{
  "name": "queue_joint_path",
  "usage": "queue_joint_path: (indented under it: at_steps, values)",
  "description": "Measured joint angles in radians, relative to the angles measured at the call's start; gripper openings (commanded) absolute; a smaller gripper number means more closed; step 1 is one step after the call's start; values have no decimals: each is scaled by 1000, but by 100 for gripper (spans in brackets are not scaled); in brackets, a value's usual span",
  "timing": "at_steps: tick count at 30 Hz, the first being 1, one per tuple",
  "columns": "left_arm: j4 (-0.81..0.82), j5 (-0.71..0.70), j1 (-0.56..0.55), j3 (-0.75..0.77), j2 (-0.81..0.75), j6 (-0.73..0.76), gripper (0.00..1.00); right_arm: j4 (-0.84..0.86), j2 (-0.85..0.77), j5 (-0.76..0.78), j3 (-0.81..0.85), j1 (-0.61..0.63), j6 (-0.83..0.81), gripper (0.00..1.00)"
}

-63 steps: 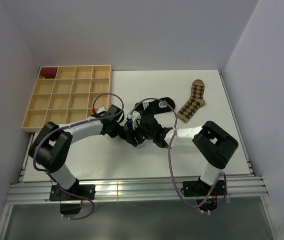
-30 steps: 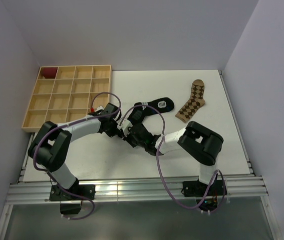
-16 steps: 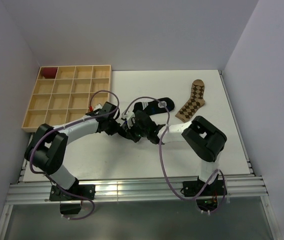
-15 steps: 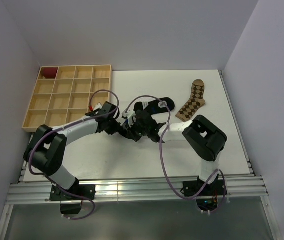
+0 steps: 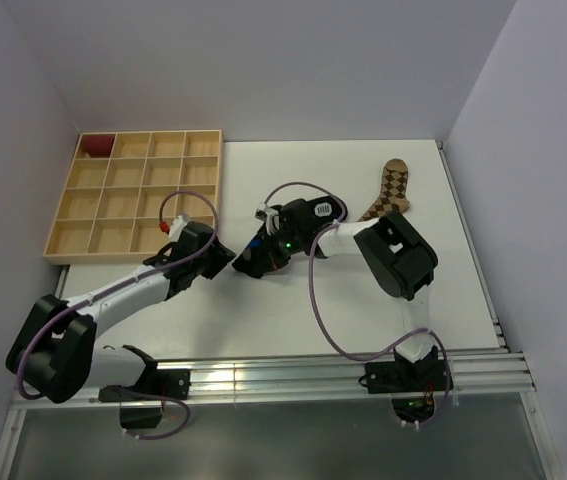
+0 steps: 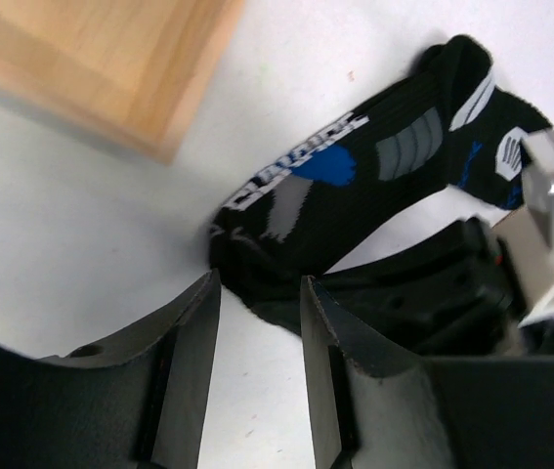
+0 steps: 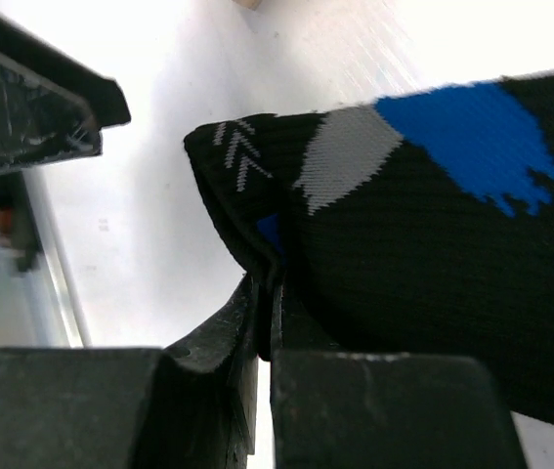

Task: Roll the socks
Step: Roll the sock at the center of the board.

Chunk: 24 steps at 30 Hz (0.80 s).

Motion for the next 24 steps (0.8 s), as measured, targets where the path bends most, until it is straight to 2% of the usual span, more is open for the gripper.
queue_joint_path:
  at_steps: [6, 11, 17, 24]
  values:
    - [85, 12, 0, -146, -79, -1, 41, 38, 52, -119, 1, -53, 154, 0]
    - [139, 30, 0, -203, -88, -1, 39, 56, 77, -166, 1, -76, 242, 0]
    - [207, 64, 0, -209, -18, 2, 35, 78, 99, -197, 4, -89, 306, 0]
    - [262, 90, 0, -209, 68, 2, 37, 77, 105, -203, 8, -92, 328, 0]
